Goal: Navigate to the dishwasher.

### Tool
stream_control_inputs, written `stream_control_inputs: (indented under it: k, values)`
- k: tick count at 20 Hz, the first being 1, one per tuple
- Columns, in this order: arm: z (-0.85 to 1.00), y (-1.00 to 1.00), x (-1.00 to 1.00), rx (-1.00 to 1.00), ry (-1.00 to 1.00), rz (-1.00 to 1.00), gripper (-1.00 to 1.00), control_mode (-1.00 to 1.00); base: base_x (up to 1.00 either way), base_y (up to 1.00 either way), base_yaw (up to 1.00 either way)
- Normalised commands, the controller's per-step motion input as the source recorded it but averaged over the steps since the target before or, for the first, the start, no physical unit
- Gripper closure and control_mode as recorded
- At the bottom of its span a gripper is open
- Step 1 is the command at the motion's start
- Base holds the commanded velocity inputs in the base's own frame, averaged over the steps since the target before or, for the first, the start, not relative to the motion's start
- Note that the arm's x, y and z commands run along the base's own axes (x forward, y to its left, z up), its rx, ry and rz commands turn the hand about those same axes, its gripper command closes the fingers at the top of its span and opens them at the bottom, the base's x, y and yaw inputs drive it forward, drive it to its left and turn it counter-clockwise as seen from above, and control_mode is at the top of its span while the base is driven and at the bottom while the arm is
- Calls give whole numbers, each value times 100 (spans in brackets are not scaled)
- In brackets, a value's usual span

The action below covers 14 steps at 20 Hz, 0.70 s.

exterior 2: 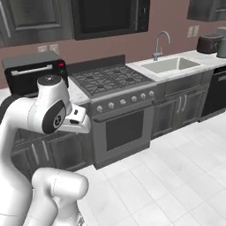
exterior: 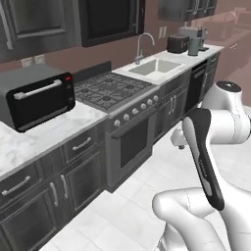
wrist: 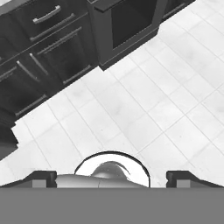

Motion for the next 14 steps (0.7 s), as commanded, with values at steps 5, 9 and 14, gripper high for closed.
stream_control_inputs:
  k: [5, 9, 14]
  values:
    - [0, 0, 0, 0, 0, 0, -100, 100, 100, -39, -2]
    - [0, 0, 0, 0, 0, 0, -100, 100, 100, -48, 0]
    - [0, 0, 0, 0, 0, 0, -100, 100, 100, -64, 1]
